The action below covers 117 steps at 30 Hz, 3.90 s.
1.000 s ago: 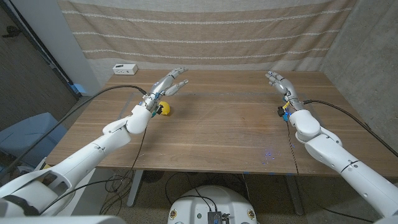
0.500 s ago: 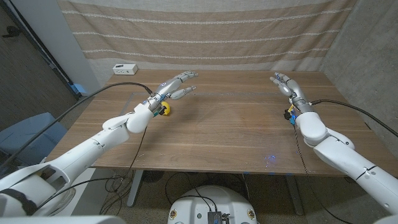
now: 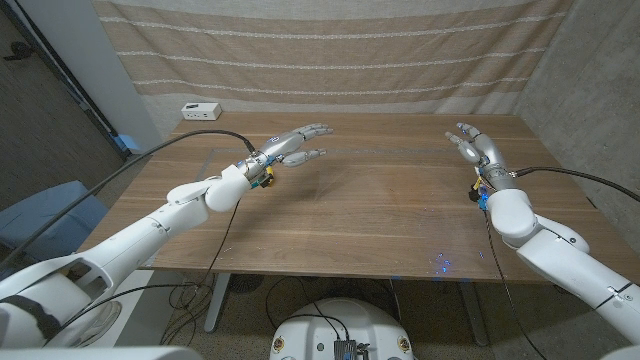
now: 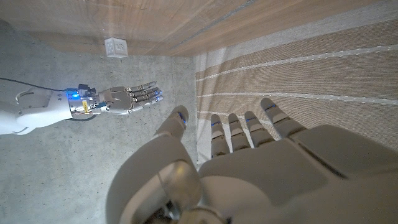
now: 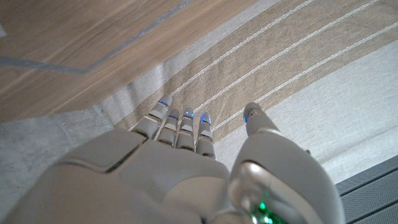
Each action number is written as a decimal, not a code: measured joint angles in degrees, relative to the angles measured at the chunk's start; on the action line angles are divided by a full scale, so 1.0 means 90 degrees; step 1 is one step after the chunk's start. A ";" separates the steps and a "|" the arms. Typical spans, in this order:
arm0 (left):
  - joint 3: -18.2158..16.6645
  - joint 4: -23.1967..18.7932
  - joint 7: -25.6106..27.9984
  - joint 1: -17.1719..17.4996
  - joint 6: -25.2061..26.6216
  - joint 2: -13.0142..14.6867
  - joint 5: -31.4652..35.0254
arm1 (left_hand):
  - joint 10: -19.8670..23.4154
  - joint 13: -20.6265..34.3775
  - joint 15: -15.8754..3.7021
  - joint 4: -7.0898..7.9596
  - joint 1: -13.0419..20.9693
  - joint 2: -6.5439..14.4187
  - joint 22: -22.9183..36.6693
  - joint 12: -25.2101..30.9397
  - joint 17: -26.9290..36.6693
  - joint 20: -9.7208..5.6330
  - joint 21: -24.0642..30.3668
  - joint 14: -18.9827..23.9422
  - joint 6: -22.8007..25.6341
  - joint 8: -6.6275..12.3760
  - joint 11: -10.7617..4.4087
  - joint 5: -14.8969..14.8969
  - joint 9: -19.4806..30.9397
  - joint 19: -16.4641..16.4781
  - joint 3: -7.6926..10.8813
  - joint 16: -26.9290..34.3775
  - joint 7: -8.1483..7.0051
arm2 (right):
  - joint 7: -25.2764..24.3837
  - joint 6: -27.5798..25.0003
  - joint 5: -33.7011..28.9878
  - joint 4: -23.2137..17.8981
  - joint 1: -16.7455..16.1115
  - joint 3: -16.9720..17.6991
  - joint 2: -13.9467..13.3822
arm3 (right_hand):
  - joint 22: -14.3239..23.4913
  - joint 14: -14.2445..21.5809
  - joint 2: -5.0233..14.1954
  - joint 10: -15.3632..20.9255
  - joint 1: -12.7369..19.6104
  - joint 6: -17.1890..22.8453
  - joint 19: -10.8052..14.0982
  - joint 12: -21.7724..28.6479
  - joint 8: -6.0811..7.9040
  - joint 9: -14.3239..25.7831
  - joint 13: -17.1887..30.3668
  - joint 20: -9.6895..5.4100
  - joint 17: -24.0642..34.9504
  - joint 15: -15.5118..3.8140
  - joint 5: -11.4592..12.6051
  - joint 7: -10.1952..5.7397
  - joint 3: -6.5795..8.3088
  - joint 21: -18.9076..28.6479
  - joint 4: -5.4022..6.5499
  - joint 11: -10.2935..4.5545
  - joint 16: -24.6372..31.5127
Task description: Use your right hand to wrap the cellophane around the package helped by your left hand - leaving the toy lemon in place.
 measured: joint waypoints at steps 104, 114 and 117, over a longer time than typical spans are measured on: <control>0.1090 0.0654 -0.2142 -0.1036 -0.0715 -0.0078 0.0825 | 0.2481 0.0013 -0.0070 0.0336 -0.0315 -0.0025 0.0027 0.0271 -0.0002 0.0247 -0.0025 0.1135 0.2848 0.0154 0.0229 -0.0079 0.0015 0.0297 0.0019 -0.0025 0.0486 | -0.0464 -0.7547 -0.0424 0.0296 0.2536 -0.2772 0.0438 | 0.0029 0.0840 0.0031 -0.0235 0.0980 -0.0089 0.1261 -0.0070 -0.0025 0.0028 -0.0001 0.0296 0.0059 -0.0398 0.0019 -0.0437 0.0215 0.0225 -0.0247 -0.0511 0.0218; 0.1150 0.0741 -0.2405 -0.1109 -0.0647 -0.0123 0.0704 | 0.2457 0.0030 -0.0090 0.0425 -0.0497 -0.0059 0.0027 0.0171 0.0030 0.0247 -0.0056 0.1104 0.2692 0.0000 0.0252 -0.0079 0.0015 0.0297 -0.0015 -0.0055 0.0498 | -0.1479 -0.7579 0.0331 0.0630 0.3100 -0.3432 0.0285 | 0.0164 0.2913 0.0170 0.1662 0.2859 0.2079 0.2957 0.0212 0.0327 0.0061 0.0031 -0.0628 0.0643 -0.0480 0.0074 -0.0474 0.1638 0.0952 0.0035 -0.0787 0.1387; 0.1166 0.0756 -0.2463 -0.1122 -0.0620 -0.0131 0.0673 | 0.2399 0.0030 -0.0084 0.0451 -0.0539 -0.0101 0.0027 0.0147 0.0030 0.0247 -0.0056 0.1074 0.2631 -0.0024 0.0264 -0.0079 0.0015 0.0297 -0.0042 -0.0055 0.0505 | -0.1953 -0.7579 0.0596 0.0699 0.3207 -0.3588 0.0259 | 0.0244 0.3207 -0.0102 0.2105 0.3305 0.2600 0.3146 0.0254 0.0350 0.0061 0.0058 -0.0683 0.0664 -0.0344 0.0103 -0.0552 0.1927 0.1223 -0.0045 -0.0890 0.1452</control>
